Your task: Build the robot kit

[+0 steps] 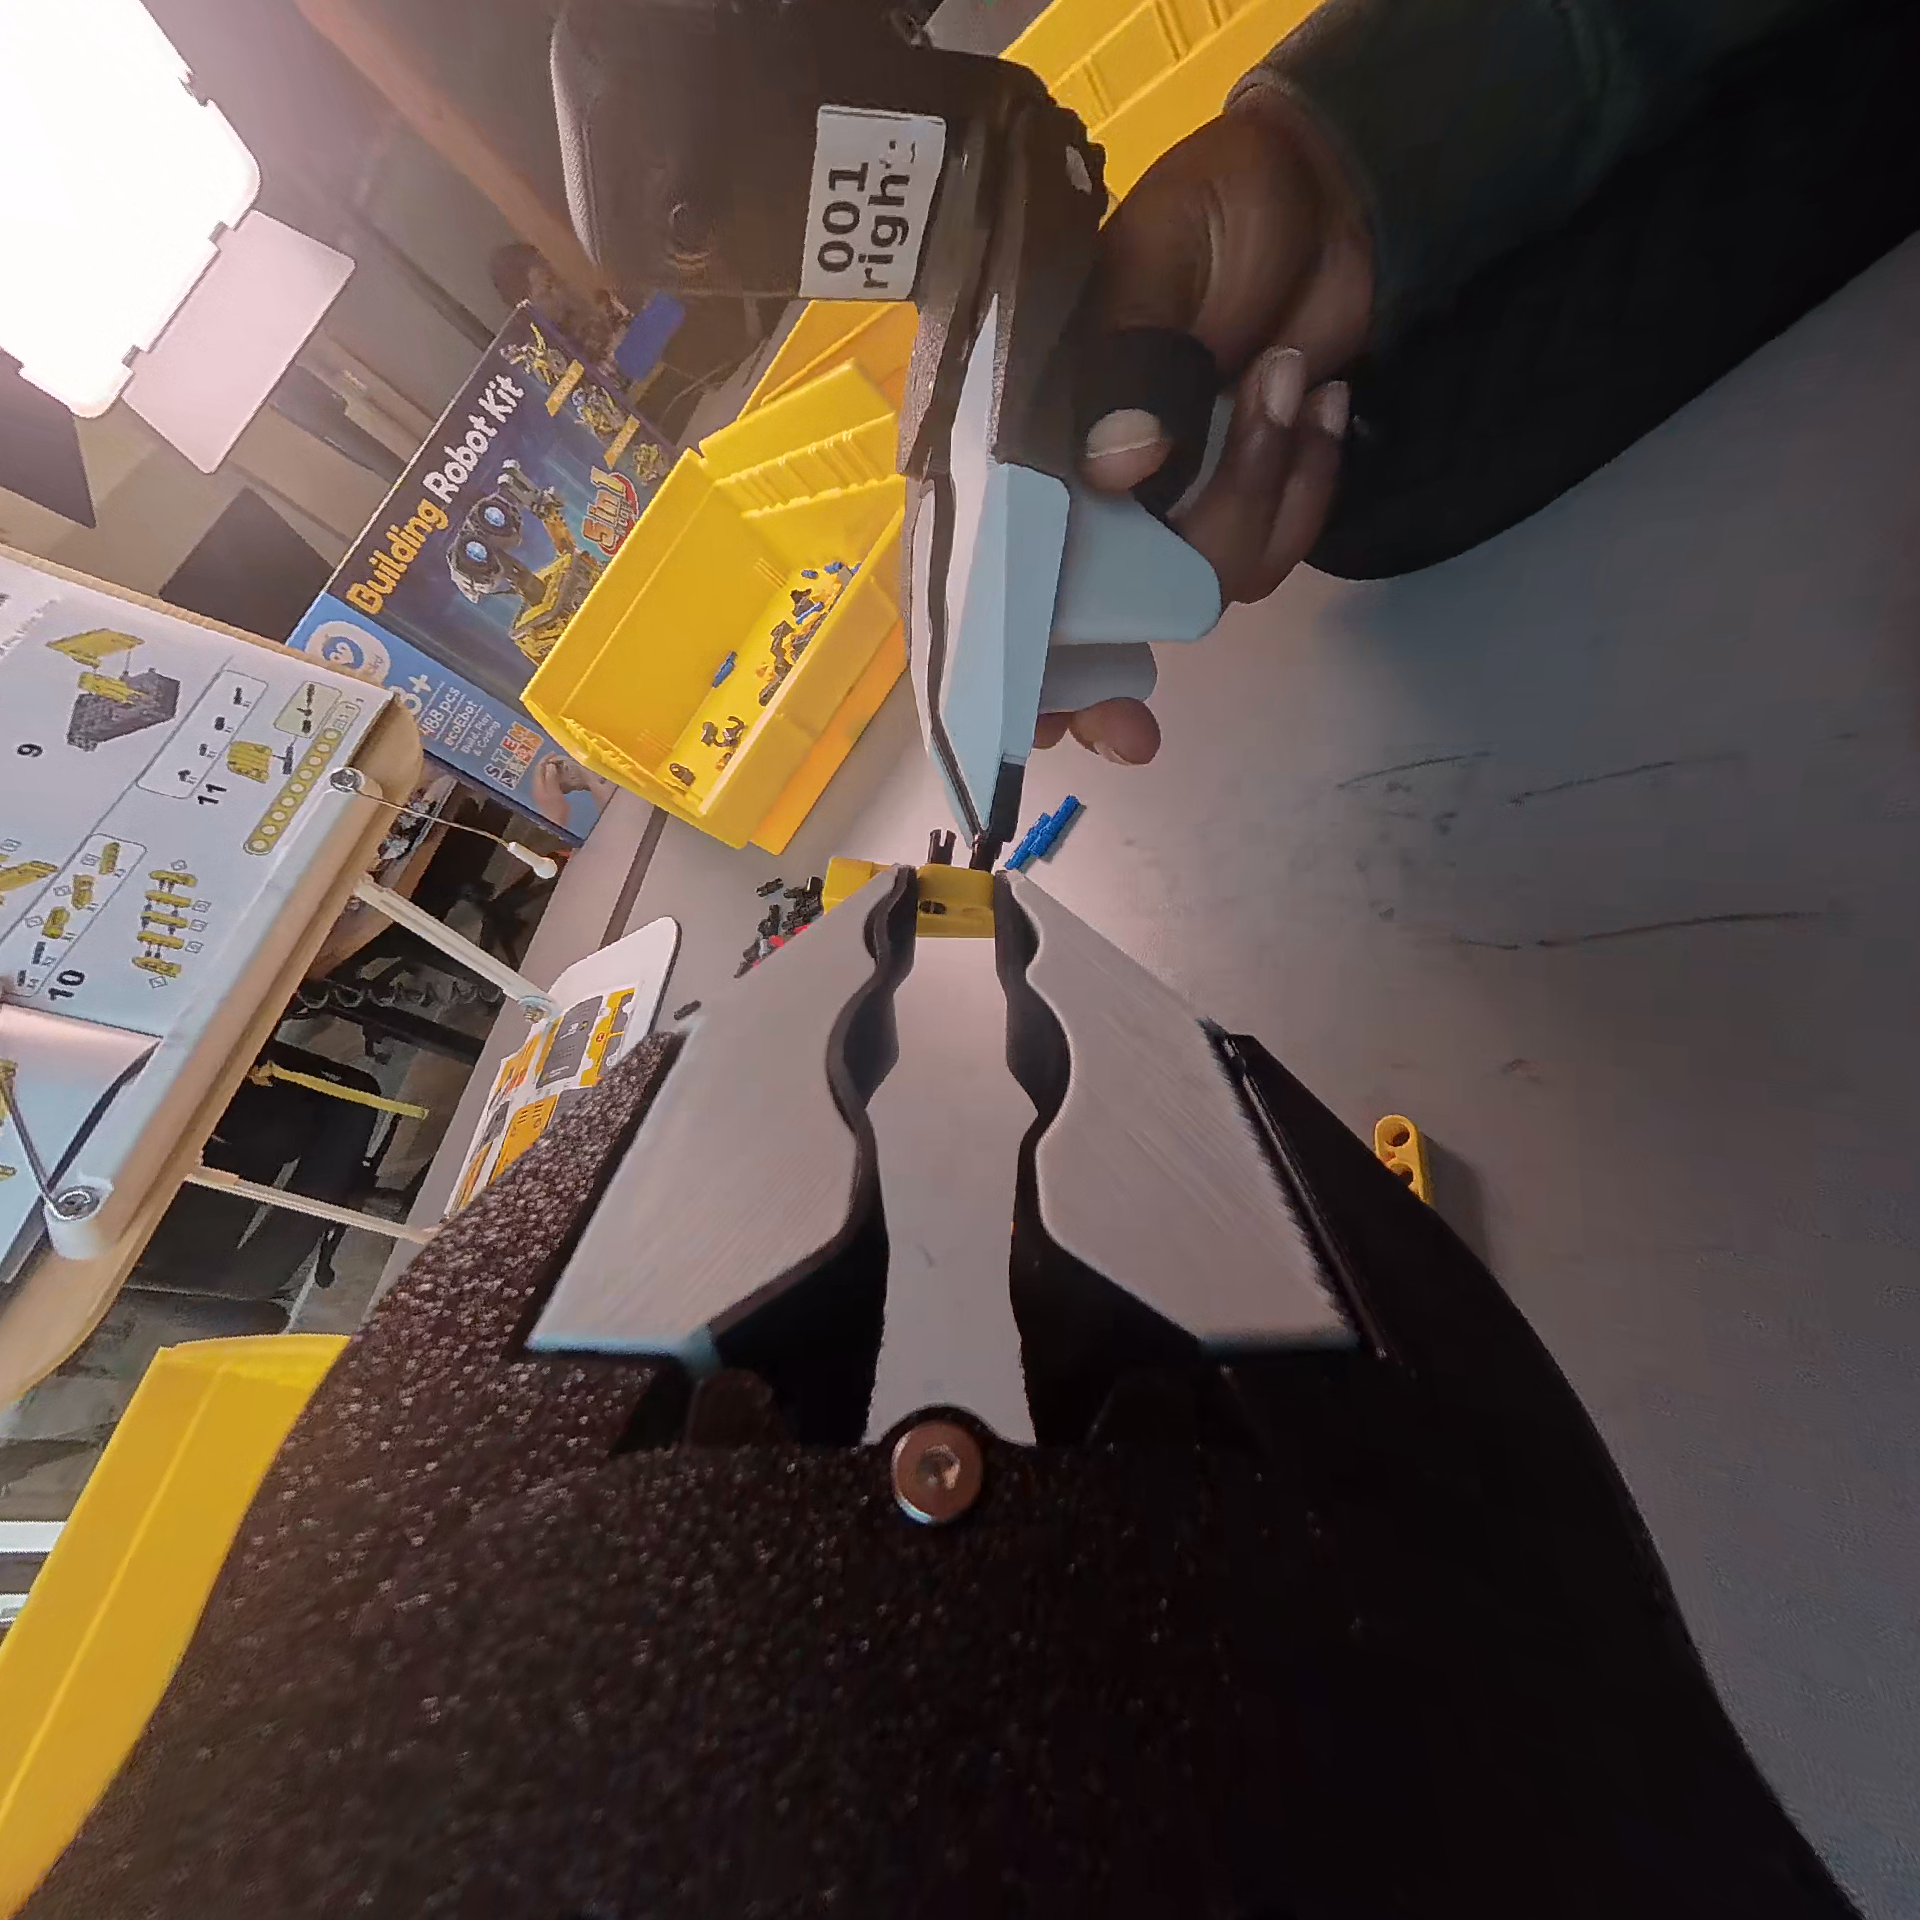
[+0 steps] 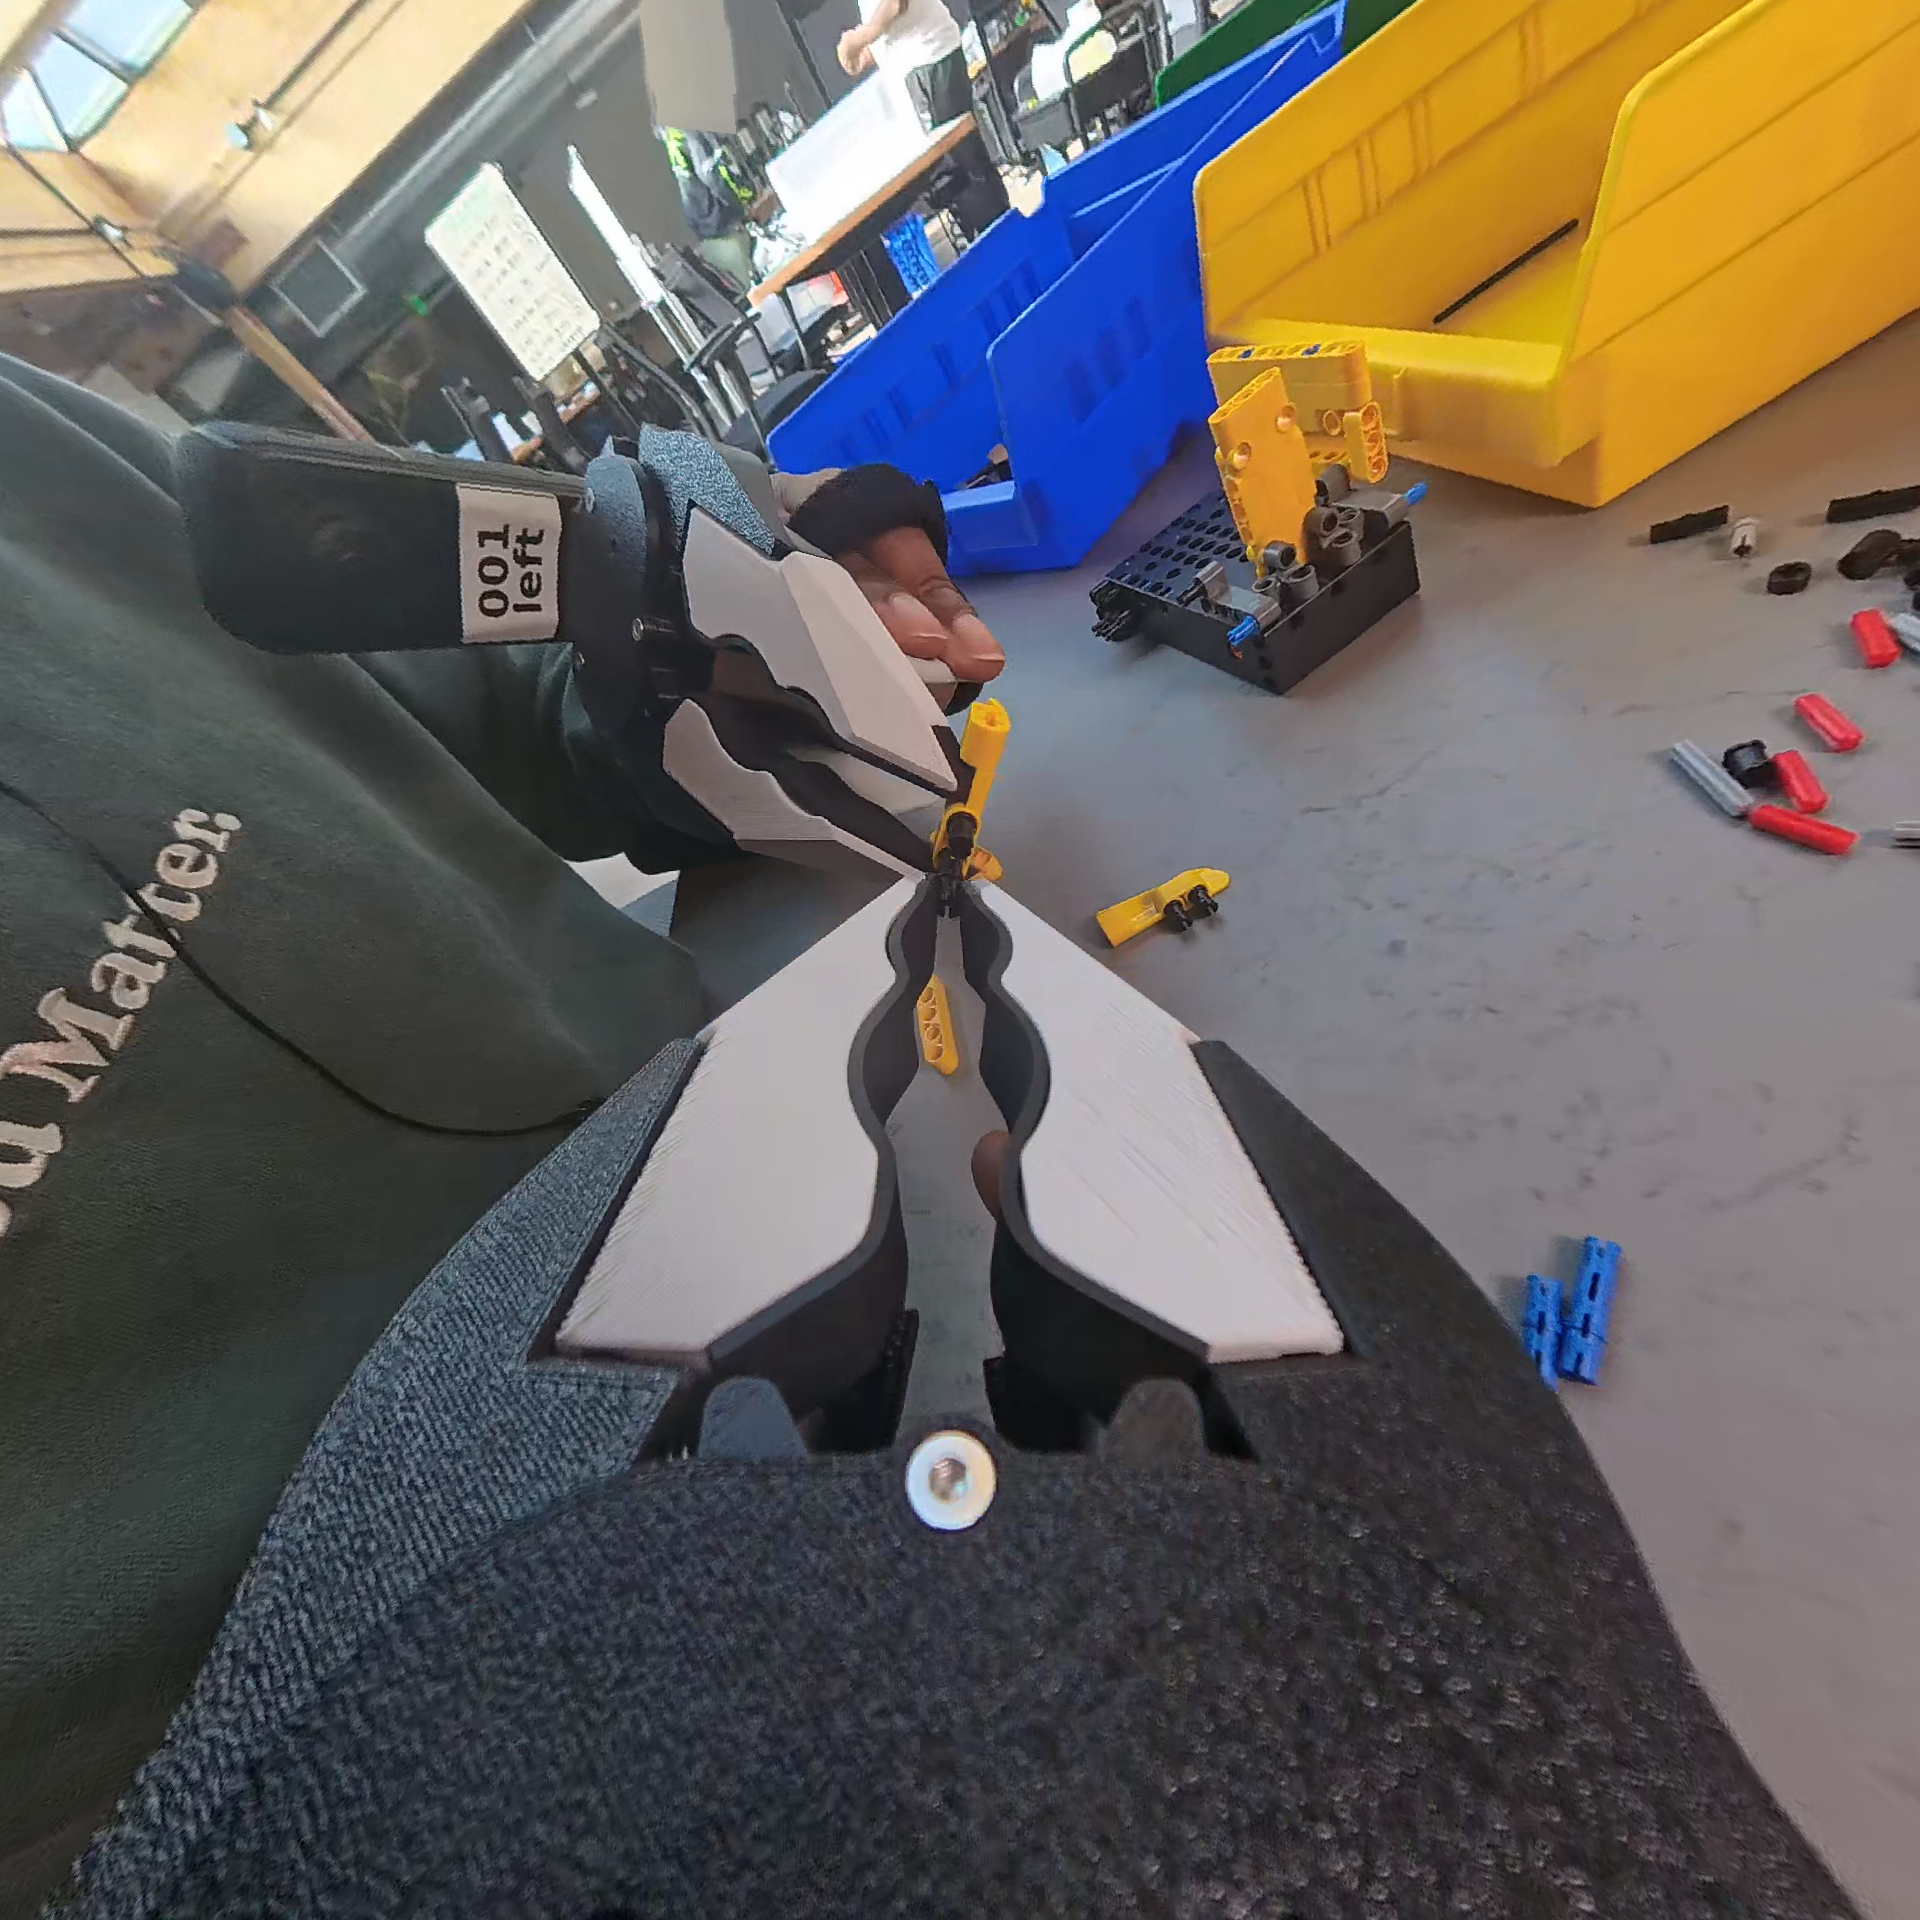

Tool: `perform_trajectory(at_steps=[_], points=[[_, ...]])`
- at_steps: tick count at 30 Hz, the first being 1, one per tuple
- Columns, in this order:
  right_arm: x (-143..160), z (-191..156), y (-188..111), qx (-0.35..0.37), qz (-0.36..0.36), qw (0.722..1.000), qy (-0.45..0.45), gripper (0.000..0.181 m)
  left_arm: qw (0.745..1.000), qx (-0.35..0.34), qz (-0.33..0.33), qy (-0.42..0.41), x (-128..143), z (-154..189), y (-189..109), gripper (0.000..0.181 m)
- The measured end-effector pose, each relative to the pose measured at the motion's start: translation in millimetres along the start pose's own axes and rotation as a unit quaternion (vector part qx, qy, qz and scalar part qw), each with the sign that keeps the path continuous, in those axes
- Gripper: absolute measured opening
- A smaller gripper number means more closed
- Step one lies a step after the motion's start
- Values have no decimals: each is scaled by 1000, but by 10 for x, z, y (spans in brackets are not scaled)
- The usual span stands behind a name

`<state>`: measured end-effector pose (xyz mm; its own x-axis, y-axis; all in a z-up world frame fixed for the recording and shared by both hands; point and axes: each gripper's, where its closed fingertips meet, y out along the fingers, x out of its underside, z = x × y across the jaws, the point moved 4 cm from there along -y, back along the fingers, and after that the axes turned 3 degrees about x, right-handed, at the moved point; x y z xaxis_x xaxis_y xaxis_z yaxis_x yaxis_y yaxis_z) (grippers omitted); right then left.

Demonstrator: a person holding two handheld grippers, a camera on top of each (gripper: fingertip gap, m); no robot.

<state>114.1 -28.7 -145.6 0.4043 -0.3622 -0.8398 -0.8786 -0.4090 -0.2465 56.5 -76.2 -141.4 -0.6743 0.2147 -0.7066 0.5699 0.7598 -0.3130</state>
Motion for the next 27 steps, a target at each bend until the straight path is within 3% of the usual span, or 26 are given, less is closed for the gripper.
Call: perform_trajectory(at_steps=[7, 21, 27], points=[[35, -25, 2, -36, -6, 998, 45, 3, 1000, 3, 7, 21, -36, 49, -21, 13], [63, 62, 90, 88, 10, 994, 56, 3, 997, -26, -57, 47, 73, 51, 76, 12], [113, 98, 90, 53, 7, 995, 87, 4, 997, -11, -56, 45, 102, 79, 94, 12]])
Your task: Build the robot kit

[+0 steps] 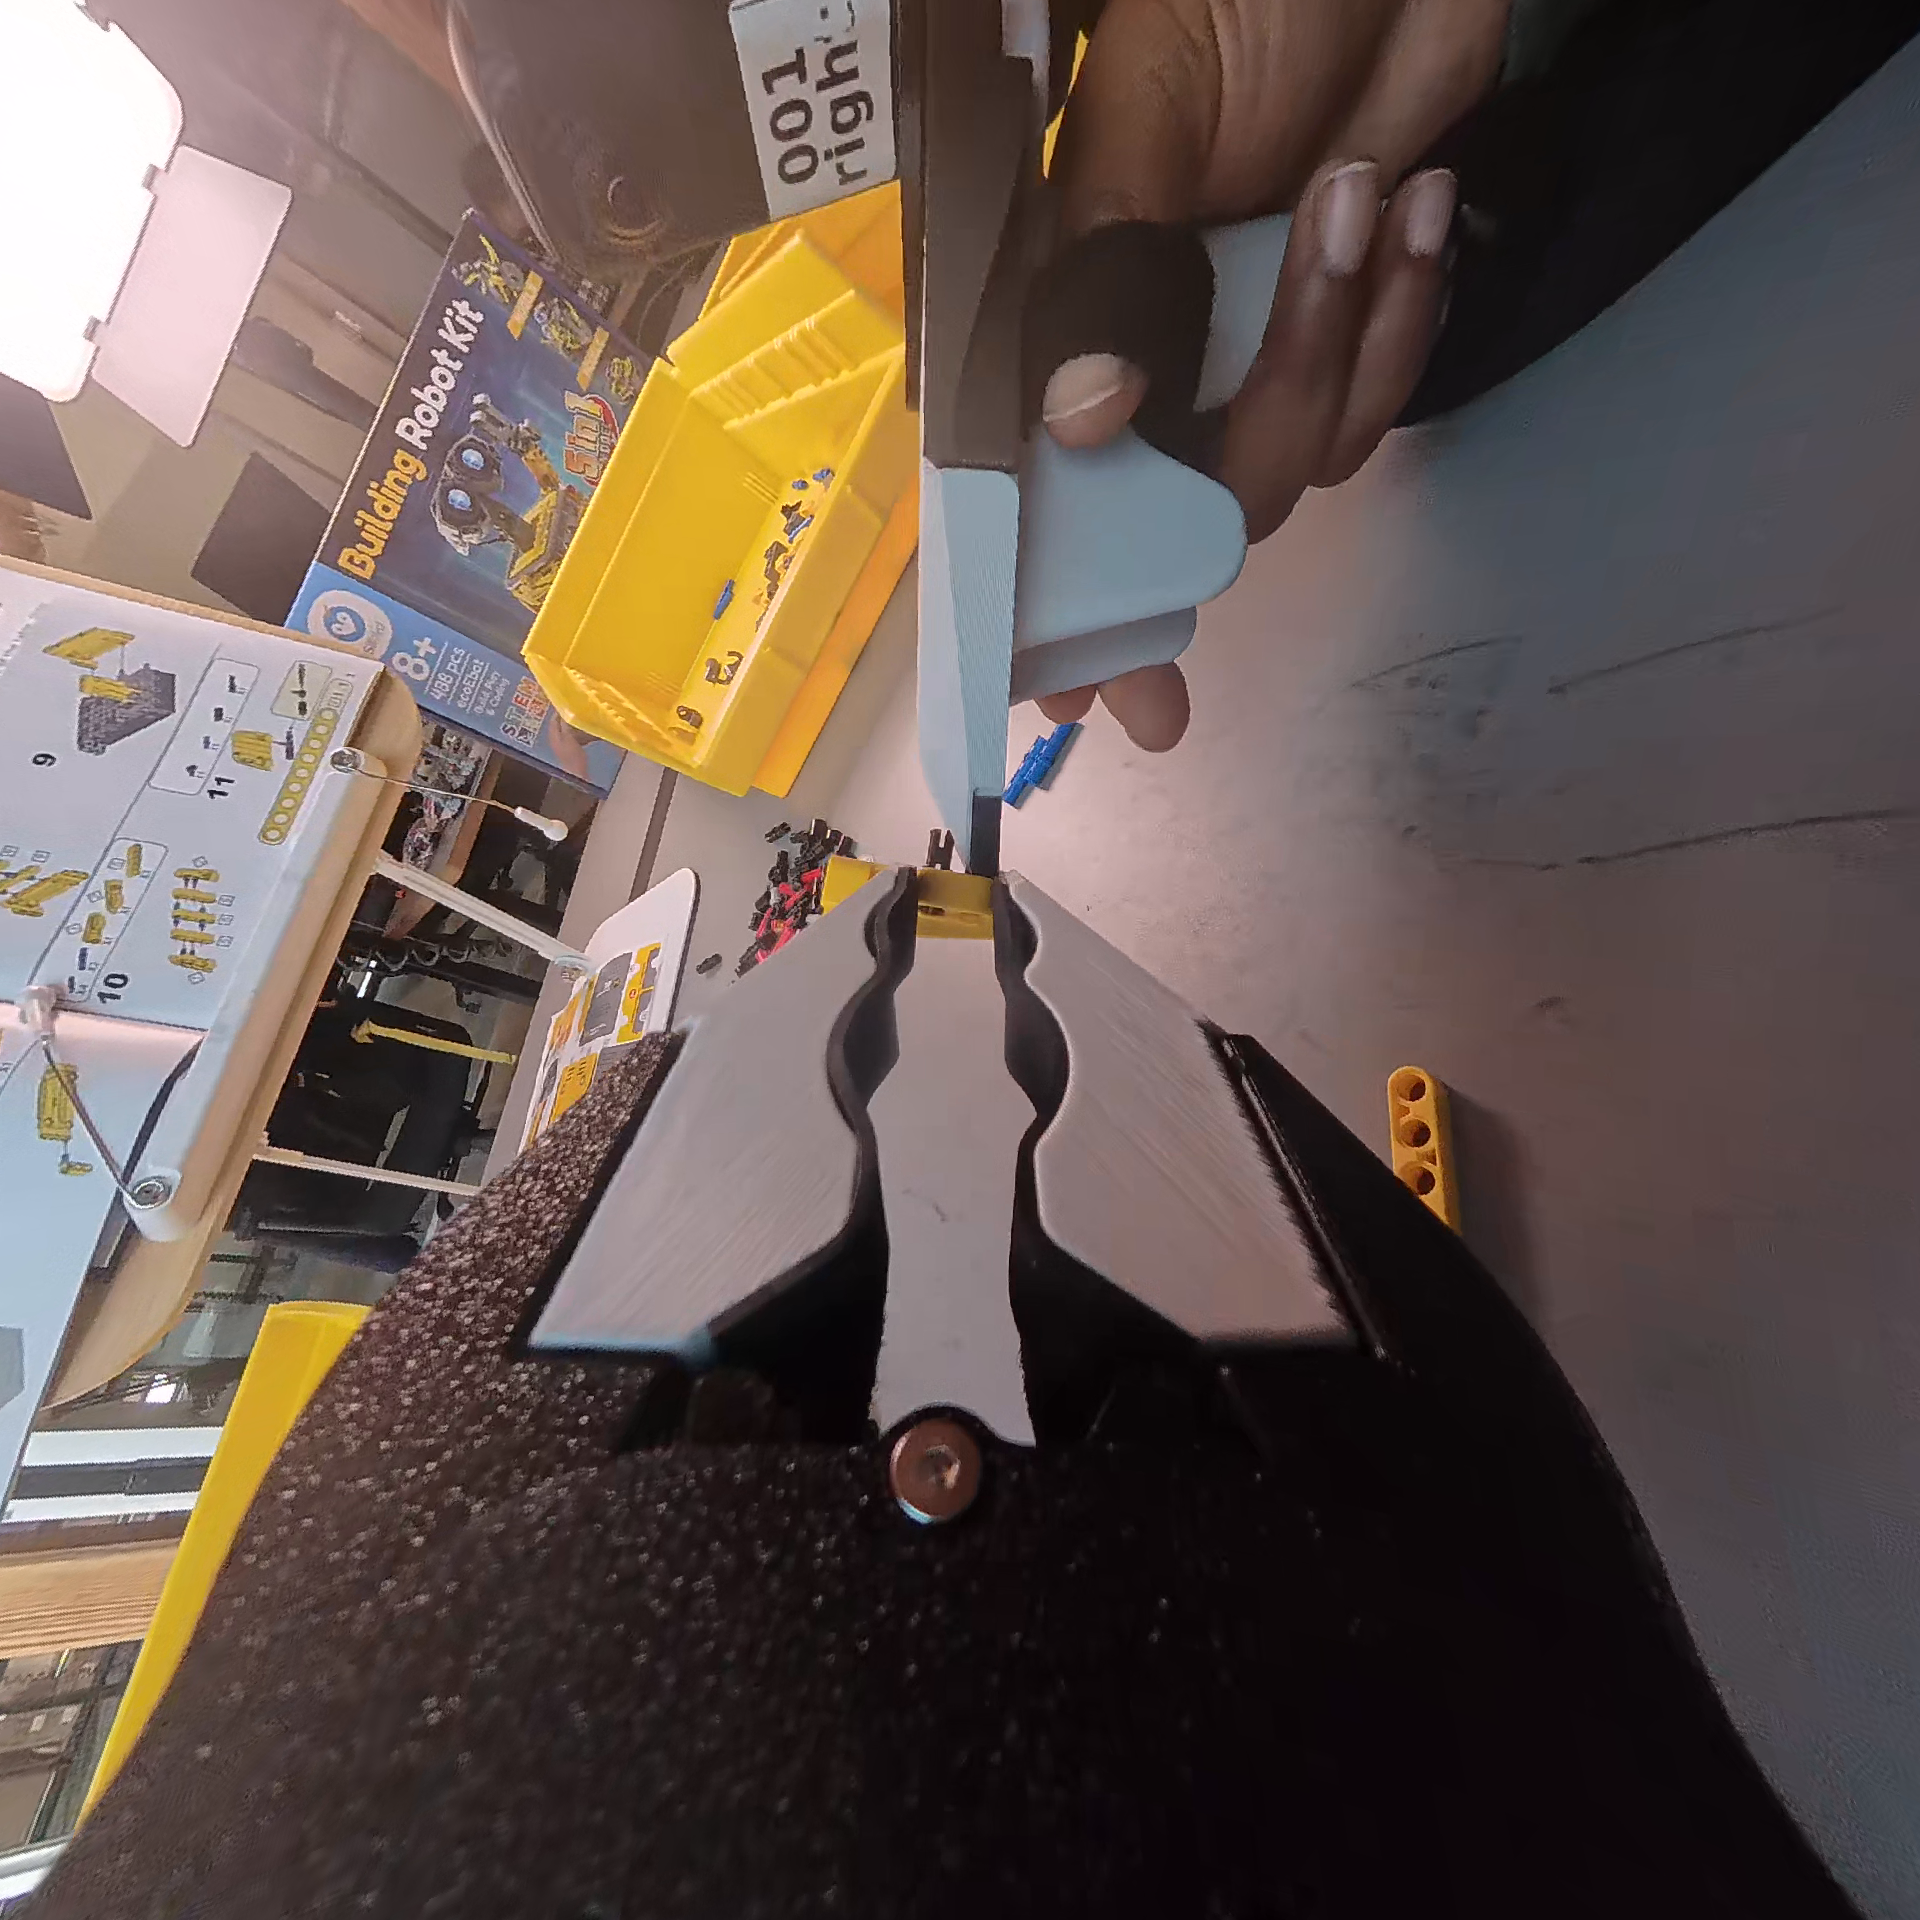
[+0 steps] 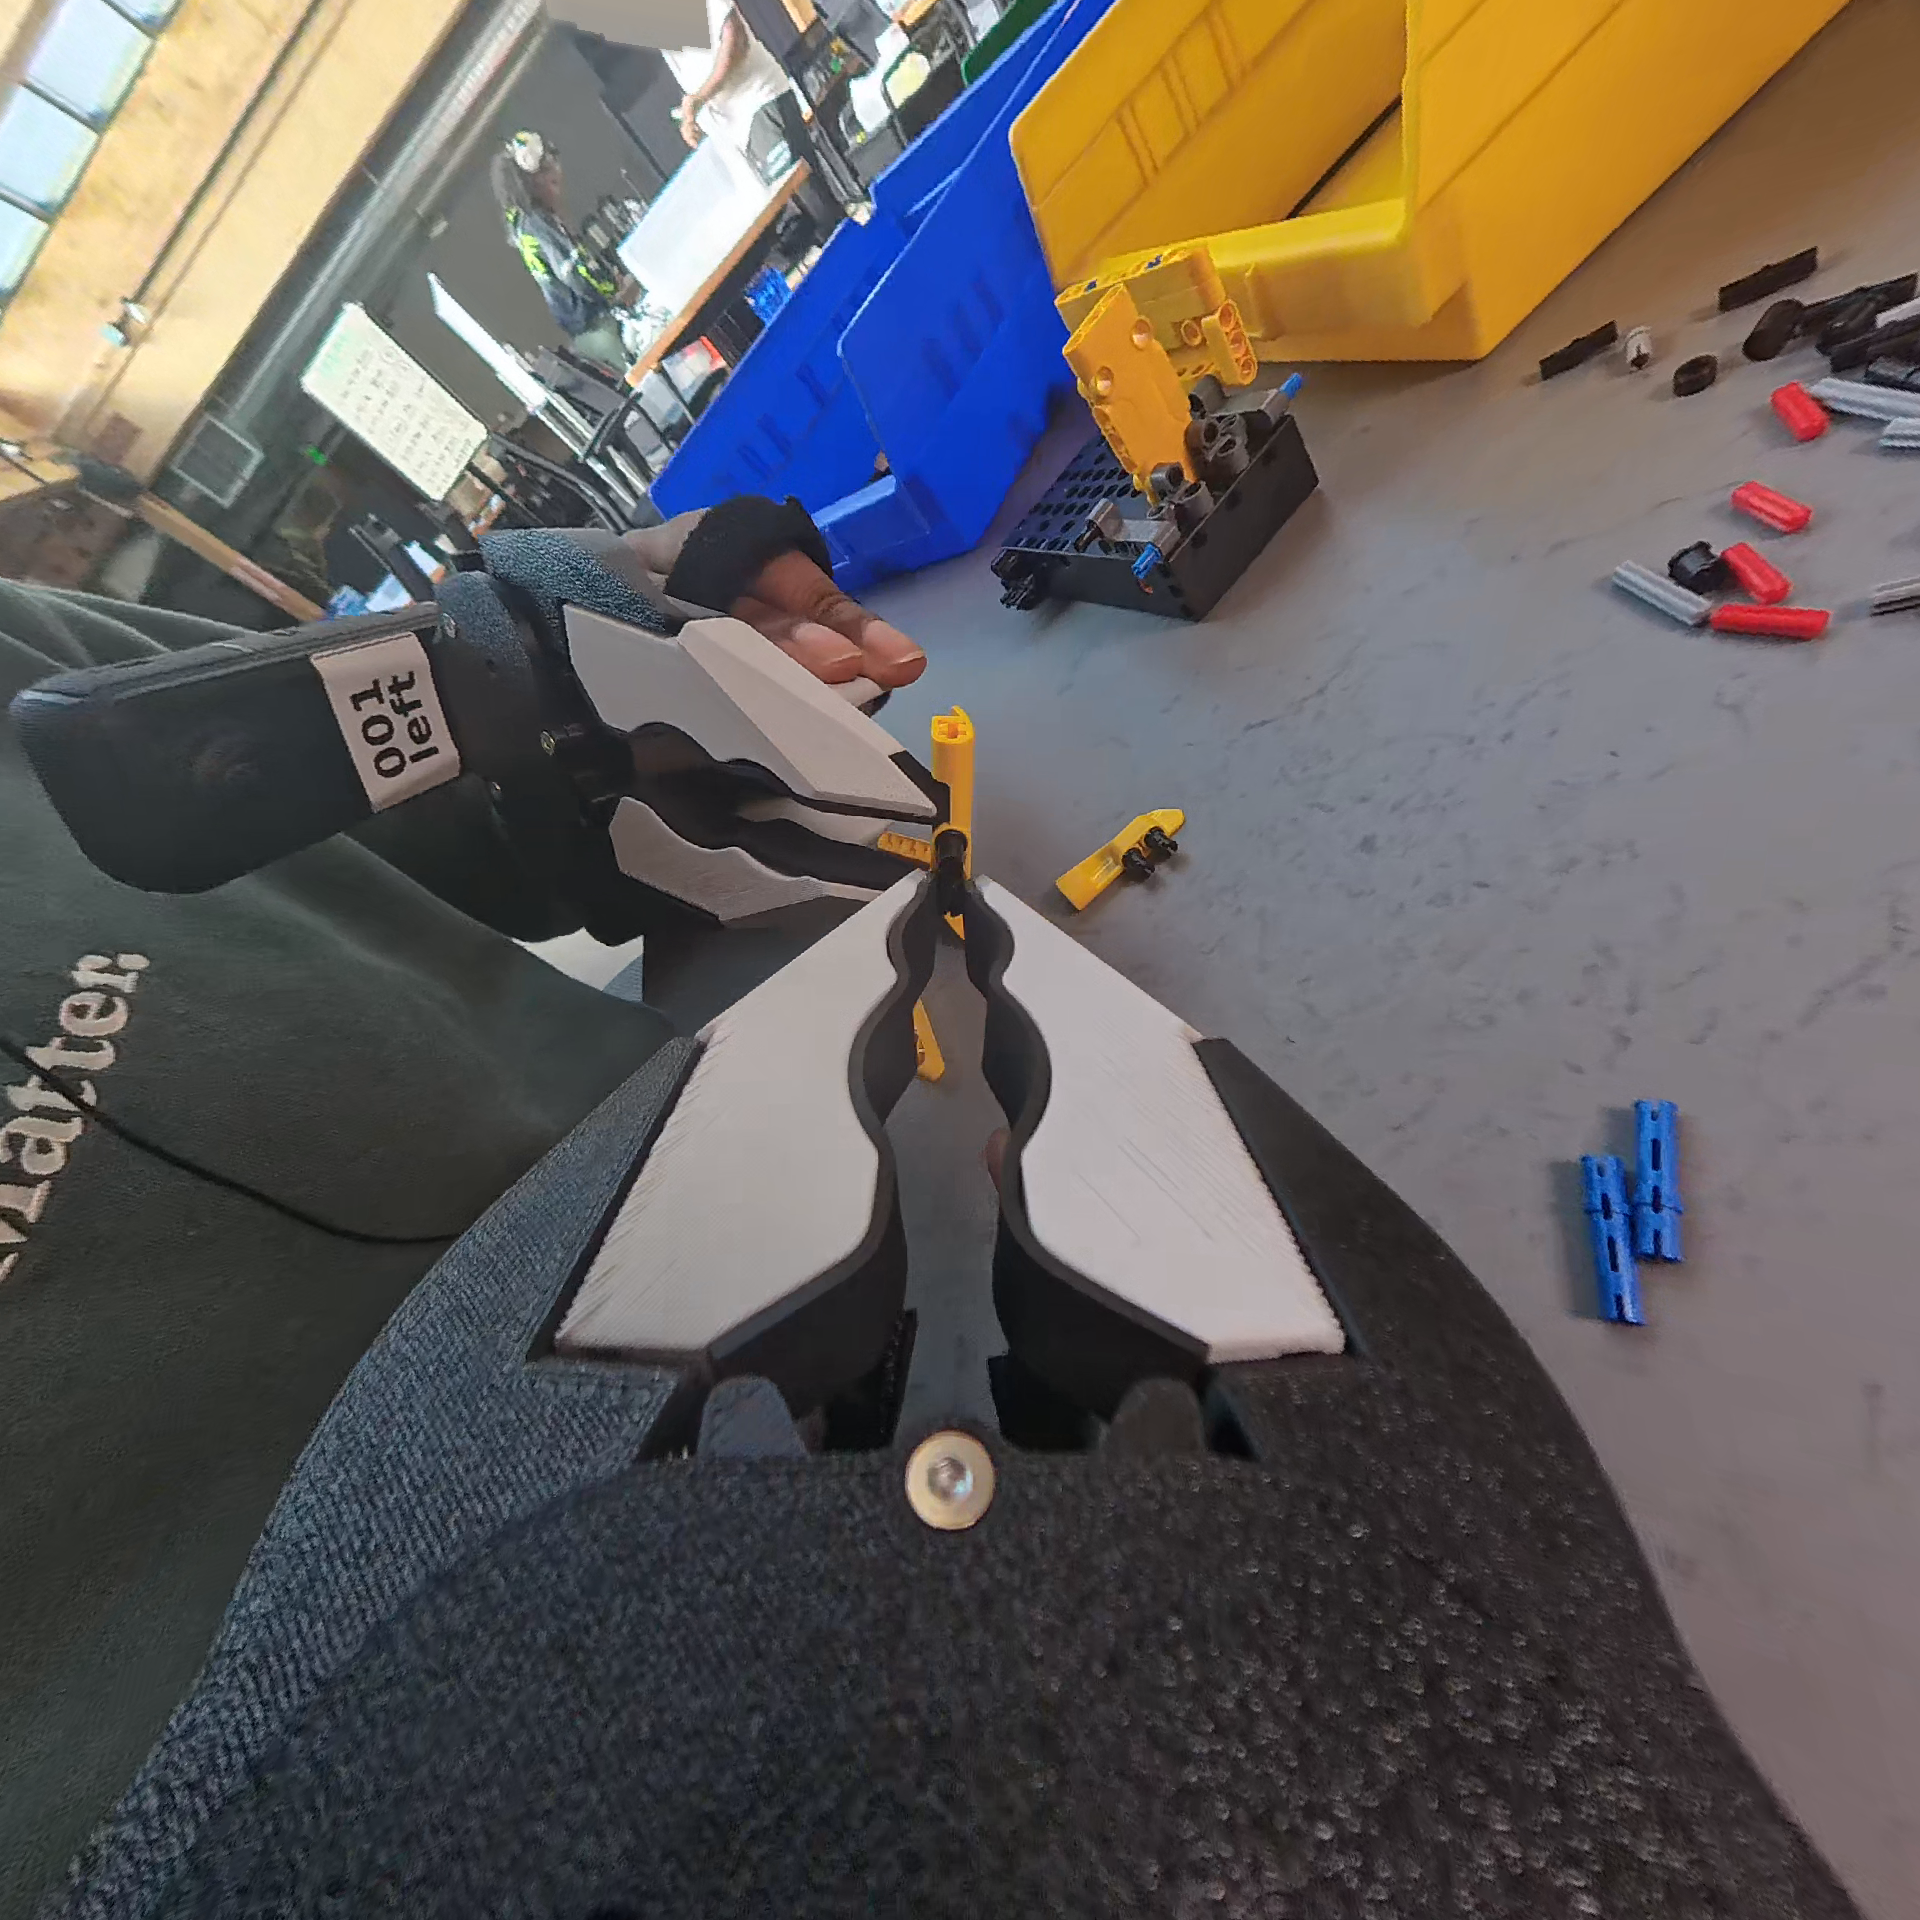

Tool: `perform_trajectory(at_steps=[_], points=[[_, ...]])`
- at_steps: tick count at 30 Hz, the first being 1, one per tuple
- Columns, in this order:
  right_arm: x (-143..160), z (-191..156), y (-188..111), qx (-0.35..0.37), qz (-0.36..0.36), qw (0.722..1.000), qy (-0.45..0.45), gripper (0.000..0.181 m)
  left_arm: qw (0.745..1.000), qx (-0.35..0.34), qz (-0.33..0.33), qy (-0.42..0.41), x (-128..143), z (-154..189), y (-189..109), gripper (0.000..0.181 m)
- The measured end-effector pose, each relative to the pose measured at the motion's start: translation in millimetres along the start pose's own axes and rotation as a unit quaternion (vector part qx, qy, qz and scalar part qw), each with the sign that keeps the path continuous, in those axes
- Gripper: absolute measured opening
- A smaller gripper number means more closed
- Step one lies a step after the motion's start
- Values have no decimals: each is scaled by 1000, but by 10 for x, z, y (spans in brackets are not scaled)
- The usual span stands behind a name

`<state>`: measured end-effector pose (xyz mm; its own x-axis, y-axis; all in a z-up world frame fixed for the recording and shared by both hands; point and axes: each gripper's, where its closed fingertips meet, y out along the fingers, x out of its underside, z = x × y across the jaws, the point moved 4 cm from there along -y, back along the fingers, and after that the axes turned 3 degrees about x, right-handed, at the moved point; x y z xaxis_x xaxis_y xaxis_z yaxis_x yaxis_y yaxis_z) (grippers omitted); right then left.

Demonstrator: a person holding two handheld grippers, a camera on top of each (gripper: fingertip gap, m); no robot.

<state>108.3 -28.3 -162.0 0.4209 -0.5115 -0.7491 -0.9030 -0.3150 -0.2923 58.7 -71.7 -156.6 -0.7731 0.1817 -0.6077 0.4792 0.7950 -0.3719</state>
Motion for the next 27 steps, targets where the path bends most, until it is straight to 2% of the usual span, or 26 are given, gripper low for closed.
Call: perform_trajectory(at_steps=[2, 3, 4, 6, 8, 9, 11, 13, 15, 17, 18, 21, 25, 27], points=[[-24, 8, -22, -10, -2, 1000, -9, 10, 1000, 1, -5, -10, 23, -35, 15, 13], [-49, 1, -50, -16, -2, 1000, -23, 19, 1000, -1, -9, -23, 58, -69, 24, 13], [-81, -16, -92, -23, 3, 999, -40, 19, 999, 5, -6, -53, 100, -103, 25, 13], [-192, -14, -189, -4, 44, 995, -89, 15, 986, 36, 16, -165, 166, -173, 8, 13], [-258, -8, -241, 50, 73, 980, -180, 16, 956, 70, 50, -280, 182, -268, -26, 13], [-290, -40, -248, 80, 93, 964, -236, 17, 935, 88, 75, -336, 160, -324, -46, 13], [-327, -162, -219, 135, 121, 916, -356, 23, 874, 127, 125, -453, 118, -438, -82, 13], [-343, -274, -145, 192, 135, 854, -465, 25, 795, 163, 184, -554, 78, -549, -130, 14], [-351, -337, -49, 232, 132, 806, -528, 29, 705, 203, 237, -637, 48, -627, -170, 13], [-391, -387, 1, 250, 140, 785, -549, 33, 639, 234, 262, -685, 46, -637, -184, 13], [-431, -422, -5, 256, 152, 779, -552, 34, 621, 245, 265, -696, 41, -618, -187, 13], [-495, -481, 12, 267, 154, 765, -566, 34, 596, 264, 274, -707, -13, -585, -214, 13], [-494, -549, 64, 286, 155, 731, -600, 21, 588, 271, 275, -711, -70, -555, -227, 13], [-501, -568, 69, 280, 155, 748, -581, 21, 572, 276, 283, -719, -70, -553, -241, 13]])
